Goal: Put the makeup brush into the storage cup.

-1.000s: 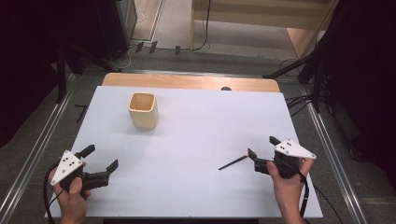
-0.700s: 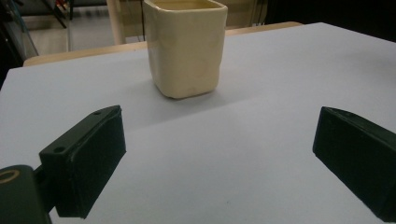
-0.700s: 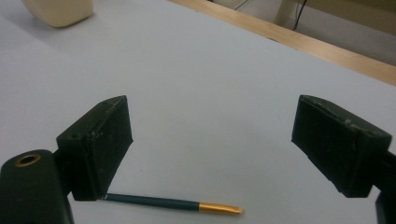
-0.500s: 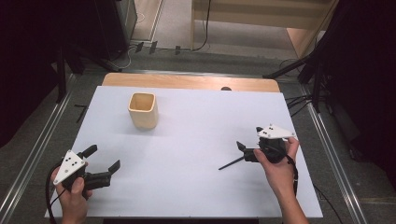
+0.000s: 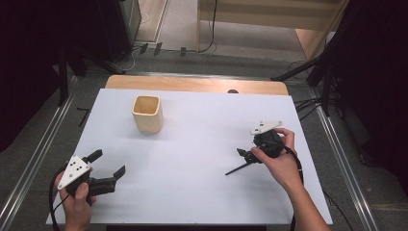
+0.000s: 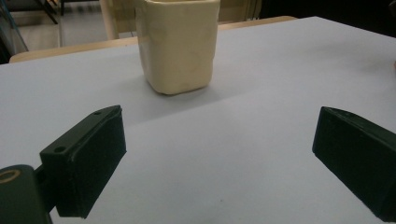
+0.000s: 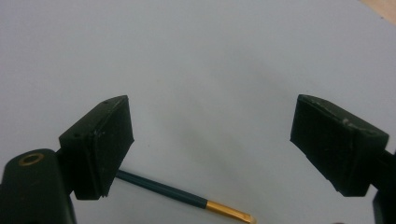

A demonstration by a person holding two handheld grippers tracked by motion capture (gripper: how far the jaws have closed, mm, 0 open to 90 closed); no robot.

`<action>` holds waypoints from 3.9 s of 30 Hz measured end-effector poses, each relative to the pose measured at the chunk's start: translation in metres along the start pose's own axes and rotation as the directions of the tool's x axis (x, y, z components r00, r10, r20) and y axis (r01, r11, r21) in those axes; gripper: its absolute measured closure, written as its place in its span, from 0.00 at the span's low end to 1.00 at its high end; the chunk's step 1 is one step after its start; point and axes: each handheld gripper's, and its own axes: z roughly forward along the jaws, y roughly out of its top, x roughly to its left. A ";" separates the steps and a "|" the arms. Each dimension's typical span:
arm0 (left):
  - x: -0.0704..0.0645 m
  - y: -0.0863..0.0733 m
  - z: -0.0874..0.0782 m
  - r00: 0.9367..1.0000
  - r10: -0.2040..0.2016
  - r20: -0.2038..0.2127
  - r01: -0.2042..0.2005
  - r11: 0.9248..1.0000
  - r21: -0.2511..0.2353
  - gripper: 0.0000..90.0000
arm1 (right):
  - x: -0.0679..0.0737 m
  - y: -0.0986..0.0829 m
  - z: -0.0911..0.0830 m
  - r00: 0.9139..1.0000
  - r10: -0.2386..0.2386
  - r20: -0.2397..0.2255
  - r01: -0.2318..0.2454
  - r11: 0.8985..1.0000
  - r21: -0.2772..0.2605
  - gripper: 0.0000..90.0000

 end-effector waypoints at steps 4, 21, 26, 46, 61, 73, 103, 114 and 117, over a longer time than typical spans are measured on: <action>-0.001 0.000 0.000 1.000 0.004 0.004 -0.004 1.000 0.001 0.04 | -0.001 0.005 0.007 0.999 -0.033 -0.028 0.035 0.997 0.064 0.16; 0.000 0.000 0.000 1.000 0.006 0.000 -0.006 1.000 -0.004 0.04 | 0.005 0.010 0.031 0.975 -0.134 -0.178 0.184 0.934 0.306 0.20; -0.001 0.000 0.001 1.000 0.014 0.001 -0.014 1.000 0.001 0.04 | 0.007 0.007 0.040 0.964 -0.180 -0.195 0.240 0.903 0.355 0.21; -0.002 0.000 0.002 1.000 0.017 0.004 -0.017 1.000 0.007 0.04 | 0.006 -0.002 0.050 0.946 -0.241 -0.217 0.317 0.827 0.465 0.32; -0.002 0.000 0.001 1.000 0.016 -0.003 -0.016 1.000 0.001 0.05 | 0.006 0.003 0.048 0.948 -0.194 -0.252 0.301 0.804 0.513 0.85; -0.004 0.001 0.004 1.000 0.001 0.014 -0.001 1.000 0.001 0.05 | 0.015 0.004 0.047 0.973 -0.139 -0.183 0.219 0.806 0.550 0.94; -0.050 0.051 0.067 0.990 0.056 0.128 -0.049 0.997 -0.053 0.06 | 0.015 -0.003 0.012 0.994 0.052 -0.101 -0.039 0.990 0.135 0.94; -0.065 0.053 0.075 0.974 0.087 0.210 -0.078 0.996 -0.053 0.07 | 0.032 -0.004 0.009 0.994 0.050 -0.101 -0.047 0.998 0.040 0.94; -0.064 0.054 0.073 0.973 0.078 0.218 -0.067 0.996 -0.059 0.07 | 0.039 -0.003 0.010 0.993 0.055 -0.107 -0.055 0.998 0.003 0.94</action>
